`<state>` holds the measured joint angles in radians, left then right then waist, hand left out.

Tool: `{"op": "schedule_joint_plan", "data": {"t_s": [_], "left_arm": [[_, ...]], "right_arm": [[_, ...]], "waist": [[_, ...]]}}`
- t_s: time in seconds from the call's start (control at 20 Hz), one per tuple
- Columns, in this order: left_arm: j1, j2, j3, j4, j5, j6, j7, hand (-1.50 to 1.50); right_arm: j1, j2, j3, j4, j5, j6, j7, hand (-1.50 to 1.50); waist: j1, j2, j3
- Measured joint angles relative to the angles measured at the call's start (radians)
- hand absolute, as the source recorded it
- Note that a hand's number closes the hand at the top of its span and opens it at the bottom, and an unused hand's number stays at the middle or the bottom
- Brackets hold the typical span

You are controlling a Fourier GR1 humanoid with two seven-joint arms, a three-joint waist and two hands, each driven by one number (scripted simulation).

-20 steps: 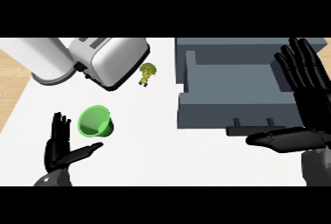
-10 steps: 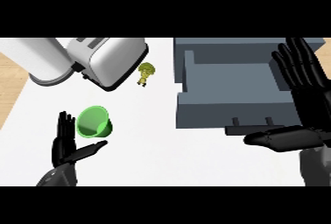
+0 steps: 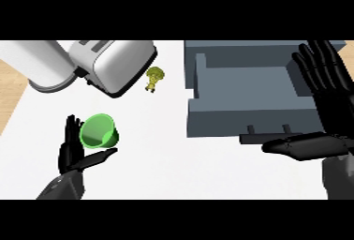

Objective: Pick up the cup, place it into the drawer and close the drawer

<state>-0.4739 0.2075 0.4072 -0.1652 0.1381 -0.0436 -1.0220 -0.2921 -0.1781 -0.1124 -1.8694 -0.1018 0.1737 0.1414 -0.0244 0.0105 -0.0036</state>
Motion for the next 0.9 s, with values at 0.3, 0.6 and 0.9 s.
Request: {"op": "schedule_joint_plan", "data": {"t_s": [0.3,0.6,0.9], "left_arm": [[-0.024,-0.016,-0.002,0.000,0.006,-0.088,0.009,1.50],[-0.026,-0.018,-0.001,-0.044,-0.010,-0.002,-0.056,1.50],[-0.031,-0.032,0.016,-0.078,-0.015,0.095,-0.112,1.50]], "right_arm": [[0.018,-0.006,-0.011,0.006,-0.011,0.014,-0.015,-1.50],[-0.012,-0.027,-0.025,0.010,-0.022,0.020,0.011,-1.50],[-0.014,-0.044,-0.046,0.007,-0.047,0.035,0.017,-1.50]], "waist": [[-0.003,0.000,0.000],[-0.004,0.002,0.000],[-0.004,0.001,0.000]]}}
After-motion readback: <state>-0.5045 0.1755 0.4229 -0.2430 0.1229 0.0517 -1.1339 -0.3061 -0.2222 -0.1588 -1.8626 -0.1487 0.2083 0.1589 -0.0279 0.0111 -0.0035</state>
